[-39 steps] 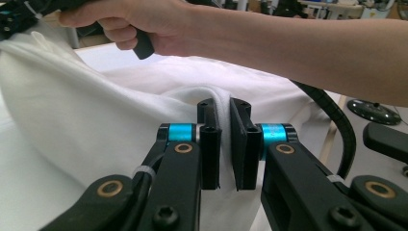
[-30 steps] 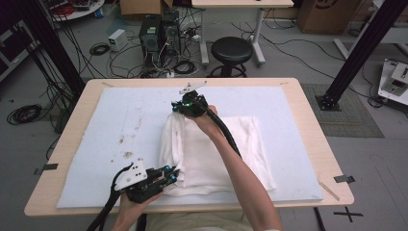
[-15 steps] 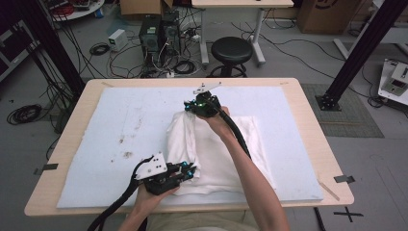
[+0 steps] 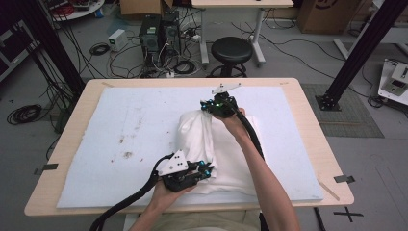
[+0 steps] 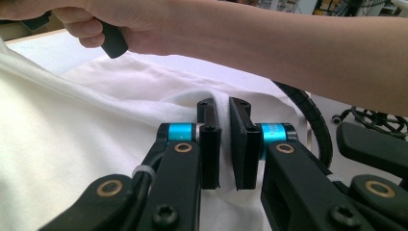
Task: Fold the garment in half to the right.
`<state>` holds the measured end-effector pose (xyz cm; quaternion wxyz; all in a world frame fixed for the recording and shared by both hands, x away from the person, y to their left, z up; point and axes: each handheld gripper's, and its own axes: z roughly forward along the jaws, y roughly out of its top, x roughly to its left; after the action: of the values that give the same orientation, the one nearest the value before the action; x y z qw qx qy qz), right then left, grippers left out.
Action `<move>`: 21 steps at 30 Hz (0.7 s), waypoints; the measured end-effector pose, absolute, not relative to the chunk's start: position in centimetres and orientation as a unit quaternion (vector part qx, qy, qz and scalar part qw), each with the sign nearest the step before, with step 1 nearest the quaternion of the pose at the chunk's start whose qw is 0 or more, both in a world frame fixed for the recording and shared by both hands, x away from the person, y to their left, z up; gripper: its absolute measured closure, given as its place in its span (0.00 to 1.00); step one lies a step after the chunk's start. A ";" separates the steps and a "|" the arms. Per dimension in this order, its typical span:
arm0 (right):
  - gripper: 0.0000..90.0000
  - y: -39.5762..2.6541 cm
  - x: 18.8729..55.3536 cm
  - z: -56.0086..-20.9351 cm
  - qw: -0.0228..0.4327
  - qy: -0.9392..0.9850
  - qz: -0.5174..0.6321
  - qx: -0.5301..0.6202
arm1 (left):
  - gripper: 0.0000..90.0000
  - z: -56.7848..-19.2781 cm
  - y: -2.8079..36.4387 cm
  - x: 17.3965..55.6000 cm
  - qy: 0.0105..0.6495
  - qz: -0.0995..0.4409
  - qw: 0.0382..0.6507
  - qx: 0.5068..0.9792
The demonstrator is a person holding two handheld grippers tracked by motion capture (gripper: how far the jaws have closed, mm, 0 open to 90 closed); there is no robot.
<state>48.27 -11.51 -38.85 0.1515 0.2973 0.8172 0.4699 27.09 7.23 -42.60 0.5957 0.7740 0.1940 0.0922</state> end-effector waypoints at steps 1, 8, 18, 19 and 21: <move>0.97 -11.8 48.3 -38.9 0.154 0.817 0.470 0.297 | 0.92 -42.5 6.8 27.1 0.191 0.094 0.592 0.777; 0.97 -14.0 48.3 -39.0 0.158 0.813 0.467 0.311 | 0.92 -43.0 3.2 27.4 0.188 0.086 0.591 0.780; 0.97 -16.9 48.3 -39.7 0.157 0.812 0.458 0.325 | 0.92 -43.4 0.0 27.4 0.178 0.102 0.567 0.798; 0.97 -17.1 48.3 -39.8 0.156 0.812 0.458 0.327 | 0.92 -43.4 -0.2 27.4 0.180 0.101 0.568 0.797; 0.97 -17.4 48.3 -39.8 0.158 0.811 0.458 0.328 | 0.92 -43.4 -0.5 27.4 0.182 0.099 0.568 0.797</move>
<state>48.30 -17.39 -39.85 0.1579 0.3278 0.8109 0.4584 27.38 -0.53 -43.37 0.5677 0.7967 0.1818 0.0994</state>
